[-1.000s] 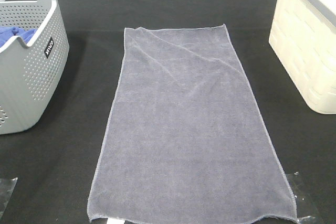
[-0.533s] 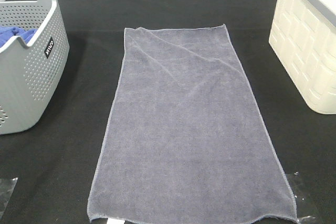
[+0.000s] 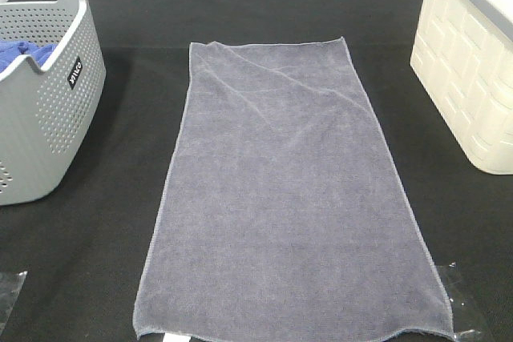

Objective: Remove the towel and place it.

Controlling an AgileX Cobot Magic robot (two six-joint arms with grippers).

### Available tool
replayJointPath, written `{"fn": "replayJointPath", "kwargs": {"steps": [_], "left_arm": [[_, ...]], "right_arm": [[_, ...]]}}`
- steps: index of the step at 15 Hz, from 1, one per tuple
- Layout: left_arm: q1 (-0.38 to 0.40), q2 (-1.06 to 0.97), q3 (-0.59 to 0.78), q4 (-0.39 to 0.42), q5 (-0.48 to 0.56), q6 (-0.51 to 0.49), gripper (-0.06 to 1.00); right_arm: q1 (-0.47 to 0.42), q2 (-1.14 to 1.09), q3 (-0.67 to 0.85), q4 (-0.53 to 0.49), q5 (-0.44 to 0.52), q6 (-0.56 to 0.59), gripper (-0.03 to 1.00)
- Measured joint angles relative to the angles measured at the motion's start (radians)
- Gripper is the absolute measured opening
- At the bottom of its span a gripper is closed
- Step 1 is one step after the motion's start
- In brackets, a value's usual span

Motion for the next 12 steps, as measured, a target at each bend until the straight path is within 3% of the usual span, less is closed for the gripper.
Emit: {"fn": "replayJointPath", "kwargs": {"steps": [12], "left_arm": [[0.000, 0.000, 0.000, -0.014, 0.000, 0.019, 0.68]], "right_arm": [[0.000, 0.000, 0.000, 0.000, 0.000, 0.000, 0.73]]}}
